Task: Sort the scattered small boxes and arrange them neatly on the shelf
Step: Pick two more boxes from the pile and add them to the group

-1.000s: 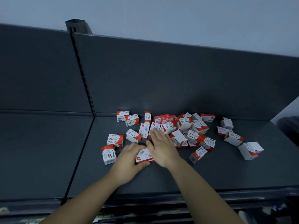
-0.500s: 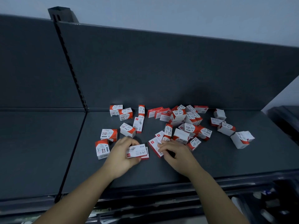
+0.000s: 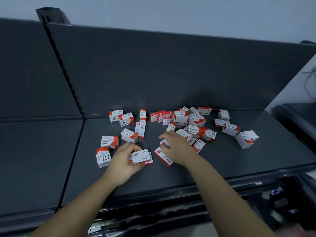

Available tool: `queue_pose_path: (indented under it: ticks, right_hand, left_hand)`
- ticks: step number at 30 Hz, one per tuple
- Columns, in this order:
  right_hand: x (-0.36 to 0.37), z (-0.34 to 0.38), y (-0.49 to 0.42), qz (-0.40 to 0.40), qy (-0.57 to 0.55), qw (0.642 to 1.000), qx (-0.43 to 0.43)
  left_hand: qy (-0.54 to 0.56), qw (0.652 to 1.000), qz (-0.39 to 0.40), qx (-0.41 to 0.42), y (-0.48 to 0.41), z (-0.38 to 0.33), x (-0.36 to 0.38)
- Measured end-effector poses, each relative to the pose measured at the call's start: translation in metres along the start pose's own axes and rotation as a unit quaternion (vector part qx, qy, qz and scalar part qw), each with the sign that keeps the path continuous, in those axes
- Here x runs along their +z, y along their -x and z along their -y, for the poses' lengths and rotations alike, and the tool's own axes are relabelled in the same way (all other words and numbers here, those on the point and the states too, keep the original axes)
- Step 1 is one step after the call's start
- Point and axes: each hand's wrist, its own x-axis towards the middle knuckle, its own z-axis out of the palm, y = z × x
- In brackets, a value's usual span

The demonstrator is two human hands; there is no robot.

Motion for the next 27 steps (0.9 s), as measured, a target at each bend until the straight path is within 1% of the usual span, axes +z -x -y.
queue_pose_path:
  ticks: [2, 6, 8, 10, 14, 16, 19, 22, 27]
  right_hand:
    - [0.003, 0.005, 0.002, 0.002, 0.021, 1.0, 0.014]
    - [0.019, 0.007, 0.025, -0.047, 0.092, 0.993, 0.055]
    - [0.027, 0.002, 0.037, -0.044, 0.115, 0.99, 0.069]
    - [0.031, -0.007, 0.046, -0.035, 0.105, 0.993, 0.05]
    - [0.032, -0.03, 0.062, -0.034, 0.04, 0.998, -0.026]
    - [0.028, -0.042, 0.072, -0.015, 0.008, 0.998, -0.06]
    - [0.022, -0.055, 0.083, -0.012, -0.013, 0.996, -0.093]
    - [0.023, -0.059, 0.085, -0.031, 0.019, 0.992, -0.117]
    - [0.032, -0.061, 0.081, -0.082, 0.012, 0.987, -0.14]
  left_hand:
    - [0.001, 1.0, -0.001, 0.0, 0.0, 0.0, 0.0]
    - [0.0, 1.0, -0.001, -0.001, 0.0, 0.001, 0.0]
    - [0.0, 1.0, 0.003, 0.001, -0.001, 0.002, 0.0]
    - [0.004, 1.0, 0.006, 0.0, -0.001, 0.002, 0.0]
    - [0.007, 1.0, 0.008, 0.003, -0.001, 0.004, 0.0]
    - [0.006, 1.0, 0.008, 0.008, 0.0, 0.005, 0.001]
    - [-0.001, 1.0, 0.013, 0.023, 0.0, 0.006, 0.001]
    - [-0.017, 0.998, 0.033, 0.043, 0.0, 0.007, 0.0]
    - [-0.04, 0.996, 0.05, 0.054, 0.0, 0.01, 0.002]
